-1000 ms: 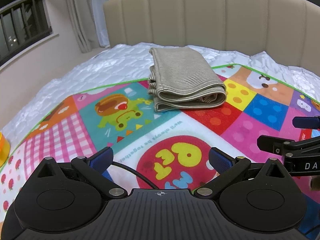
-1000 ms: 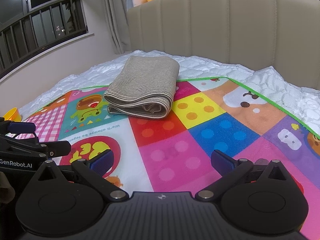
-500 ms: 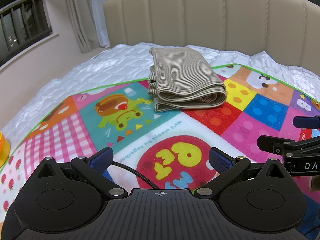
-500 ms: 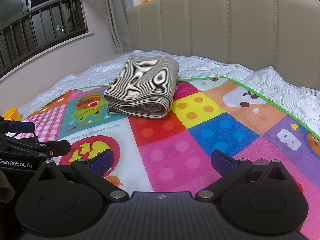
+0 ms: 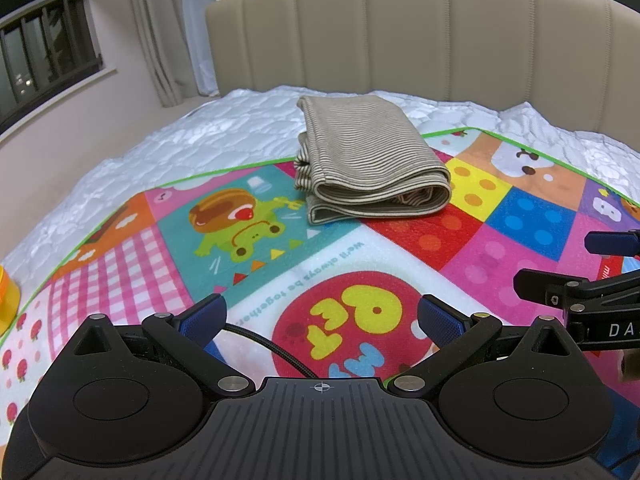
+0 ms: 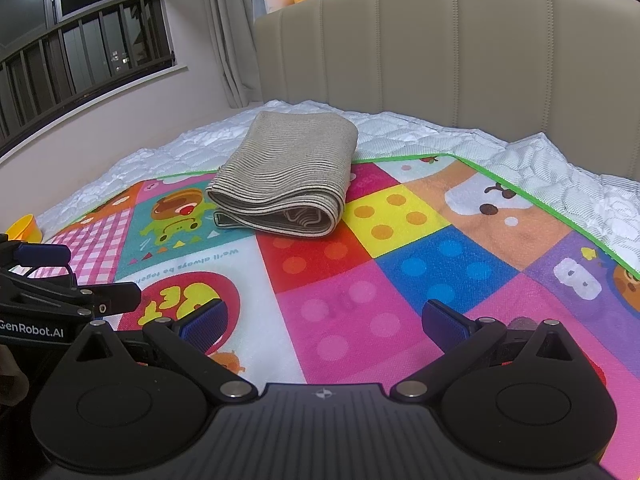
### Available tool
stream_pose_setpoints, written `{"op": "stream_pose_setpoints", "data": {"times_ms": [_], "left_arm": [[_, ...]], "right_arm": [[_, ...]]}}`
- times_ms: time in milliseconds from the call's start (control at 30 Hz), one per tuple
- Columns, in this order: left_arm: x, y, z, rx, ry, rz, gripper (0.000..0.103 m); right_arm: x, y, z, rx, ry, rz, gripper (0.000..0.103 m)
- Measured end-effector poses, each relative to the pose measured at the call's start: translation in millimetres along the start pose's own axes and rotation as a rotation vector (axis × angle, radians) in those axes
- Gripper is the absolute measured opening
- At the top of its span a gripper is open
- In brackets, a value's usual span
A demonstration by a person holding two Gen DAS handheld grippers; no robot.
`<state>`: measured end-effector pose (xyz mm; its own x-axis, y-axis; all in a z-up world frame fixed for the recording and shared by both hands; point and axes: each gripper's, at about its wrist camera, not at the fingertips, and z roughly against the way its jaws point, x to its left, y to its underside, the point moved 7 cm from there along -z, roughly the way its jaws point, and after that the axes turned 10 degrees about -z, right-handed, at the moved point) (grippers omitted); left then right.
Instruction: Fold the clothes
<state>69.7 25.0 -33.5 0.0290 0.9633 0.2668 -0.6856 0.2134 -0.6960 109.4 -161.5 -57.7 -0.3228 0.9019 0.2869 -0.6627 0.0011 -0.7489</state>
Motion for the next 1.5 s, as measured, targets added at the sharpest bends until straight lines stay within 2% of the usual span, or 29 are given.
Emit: {"op": "stream_pose_setpoints", "data": {"times_ms": [1500], "left_arm": [[-2.5,0.5,1.1,0.002,0.001,-0.007,0.103]], "right_arm": [[2.0,1.2,1.0,0.001,0.000,0.005,0.103]]}}
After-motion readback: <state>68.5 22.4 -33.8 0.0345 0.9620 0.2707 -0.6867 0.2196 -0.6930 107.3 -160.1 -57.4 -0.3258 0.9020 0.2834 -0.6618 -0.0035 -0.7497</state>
